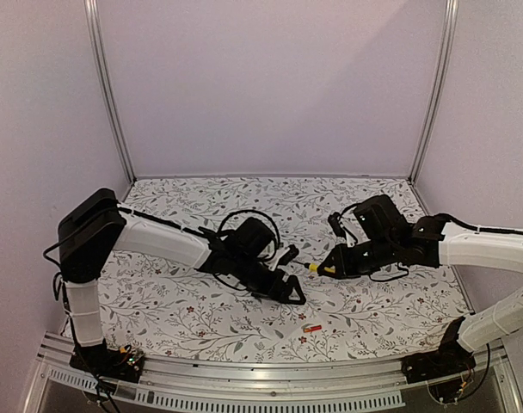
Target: Unload the batteries from the remote control
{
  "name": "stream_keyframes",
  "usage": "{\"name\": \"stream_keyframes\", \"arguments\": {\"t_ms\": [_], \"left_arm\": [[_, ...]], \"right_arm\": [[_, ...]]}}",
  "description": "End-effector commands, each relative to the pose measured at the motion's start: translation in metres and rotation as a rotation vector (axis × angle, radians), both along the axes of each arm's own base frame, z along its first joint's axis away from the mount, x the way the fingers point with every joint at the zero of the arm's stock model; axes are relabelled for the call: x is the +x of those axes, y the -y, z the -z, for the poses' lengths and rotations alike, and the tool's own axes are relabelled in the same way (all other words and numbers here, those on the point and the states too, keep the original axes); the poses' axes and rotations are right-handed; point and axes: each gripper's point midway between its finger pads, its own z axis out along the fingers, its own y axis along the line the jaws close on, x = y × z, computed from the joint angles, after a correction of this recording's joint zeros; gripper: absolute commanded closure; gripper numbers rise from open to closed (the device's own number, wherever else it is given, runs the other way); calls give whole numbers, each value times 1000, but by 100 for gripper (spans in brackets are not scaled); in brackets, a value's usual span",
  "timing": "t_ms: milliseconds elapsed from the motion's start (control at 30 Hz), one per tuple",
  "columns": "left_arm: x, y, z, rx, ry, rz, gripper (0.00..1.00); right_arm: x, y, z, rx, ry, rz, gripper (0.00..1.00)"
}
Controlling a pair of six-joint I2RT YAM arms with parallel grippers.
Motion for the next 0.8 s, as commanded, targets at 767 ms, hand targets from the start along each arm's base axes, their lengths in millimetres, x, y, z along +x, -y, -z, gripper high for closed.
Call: {"name": "stream_keyframes", "arguments": {"t_ms": [767], "left_arm": [[72,-110,-13,103,66,-143,41]], "right_arm": [[-14,-69,13,8,-65,-103,100]]}}
